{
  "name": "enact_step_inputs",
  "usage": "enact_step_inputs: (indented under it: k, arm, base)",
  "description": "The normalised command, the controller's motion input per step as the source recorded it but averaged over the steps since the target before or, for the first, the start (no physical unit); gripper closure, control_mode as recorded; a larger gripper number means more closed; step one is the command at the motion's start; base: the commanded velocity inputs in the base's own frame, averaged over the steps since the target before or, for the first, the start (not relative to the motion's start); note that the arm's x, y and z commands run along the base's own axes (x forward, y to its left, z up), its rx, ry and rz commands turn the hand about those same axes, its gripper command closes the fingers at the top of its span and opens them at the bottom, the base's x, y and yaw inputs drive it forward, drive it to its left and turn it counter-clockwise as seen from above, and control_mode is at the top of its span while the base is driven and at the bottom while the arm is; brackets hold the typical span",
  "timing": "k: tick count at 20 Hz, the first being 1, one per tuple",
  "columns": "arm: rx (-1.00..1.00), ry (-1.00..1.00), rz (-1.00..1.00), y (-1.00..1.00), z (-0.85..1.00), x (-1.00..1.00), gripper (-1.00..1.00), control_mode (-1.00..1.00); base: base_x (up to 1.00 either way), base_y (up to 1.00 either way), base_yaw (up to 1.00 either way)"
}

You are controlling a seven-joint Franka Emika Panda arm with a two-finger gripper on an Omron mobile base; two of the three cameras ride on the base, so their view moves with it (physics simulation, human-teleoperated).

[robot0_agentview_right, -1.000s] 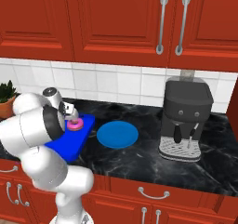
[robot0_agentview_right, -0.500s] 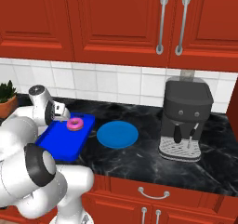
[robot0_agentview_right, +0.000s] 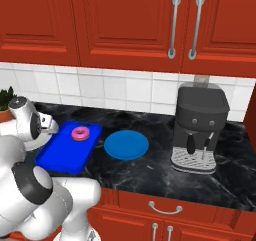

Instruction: Move the dessert items from the plates to the tray.

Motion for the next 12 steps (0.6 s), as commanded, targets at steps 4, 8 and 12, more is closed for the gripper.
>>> enact_step_inputs:
  k: [4, 8, 12]
  arm:
    - [0.00, 0.00, 0.00, 0.74, 0.04, 0.00, -1.00, -1.00]
    - [0.00, 0.01, 0.00, 0.64, 0.00, 0.00, -1.00, -1.00]
    - [0.00, 0.08, 0.00, 0.43, 0.00, 0.00, -1.00, -1.00]
  base:
    - [0.00, 0.00, 0.00]
    - [0.00, 0.00, 0.00]
    - [0.00, 0.00, 0.00]
